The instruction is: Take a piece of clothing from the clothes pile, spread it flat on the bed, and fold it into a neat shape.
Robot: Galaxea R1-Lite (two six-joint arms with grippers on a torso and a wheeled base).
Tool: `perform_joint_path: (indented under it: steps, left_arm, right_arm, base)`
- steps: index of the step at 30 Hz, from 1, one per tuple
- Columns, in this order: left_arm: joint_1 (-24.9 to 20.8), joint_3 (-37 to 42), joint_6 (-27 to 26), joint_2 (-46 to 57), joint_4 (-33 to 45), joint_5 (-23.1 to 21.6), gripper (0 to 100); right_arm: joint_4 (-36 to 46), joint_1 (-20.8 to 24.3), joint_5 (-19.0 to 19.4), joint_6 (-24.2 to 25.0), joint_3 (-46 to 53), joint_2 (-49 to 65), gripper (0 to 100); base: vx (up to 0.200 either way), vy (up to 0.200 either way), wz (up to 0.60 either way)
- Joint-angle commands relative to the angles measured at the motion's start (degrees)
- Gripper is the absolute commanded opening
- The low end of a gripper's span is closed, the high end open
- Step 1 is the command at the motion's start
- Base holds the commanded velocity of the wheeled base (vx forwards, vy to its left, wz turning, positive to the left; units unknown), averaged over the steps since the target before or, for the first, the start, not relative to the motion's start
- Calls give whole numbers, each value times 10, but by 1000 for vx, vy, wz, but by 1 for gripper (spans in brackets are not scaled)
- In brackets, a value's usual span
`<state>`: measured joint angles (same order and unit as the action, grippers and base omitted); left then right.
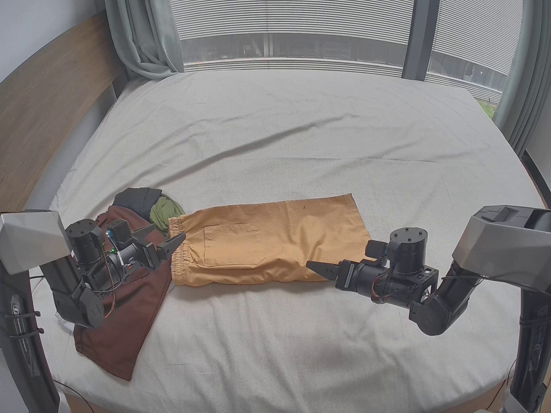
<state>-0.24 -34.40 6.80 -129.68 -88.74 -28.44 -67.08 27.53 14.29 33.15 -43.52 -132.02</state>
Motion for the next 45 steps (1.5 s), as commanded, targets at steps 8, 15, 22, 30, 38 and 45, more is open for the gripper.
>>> perform_joint_path:
  steps: [8, 15, 22, 30, 38, 45]
  left_arm:
    - [2, -3, 1, -14, 0, 0, 100]
    - [2, -3, 2, -14, 0, -1, 100]
    - [3, -3, 10, -15, 0, -2, 100]
    - [3, -3, 15, -15, 0, -2, 100]
    - [3, -6, 15, -19, 0, -2, 100]
    - [3, -9, 22, -18, 0, -1, 100]
  right_arm:
    - [-1, -4, 0, 2, 1, -51, 100]
    - [-1, -1, 2, 32, -31, -78, 100]
    - [0, -3, 1, 66, -75, -113, 100]
    - [0, 0, 0, 68, -111, -143, 100]
    - [1, 2, -1, 85, -168, -177, 100]
    - [-1, 10, -33, 138, -216, -190, 100]
  base:
    - [0, 0, 0]
    - [0, 0, 0]
    - [0, 0, 0]
    - [0, 0, 0]
    - [0, 0, 0]
    - [0, 0, 0]
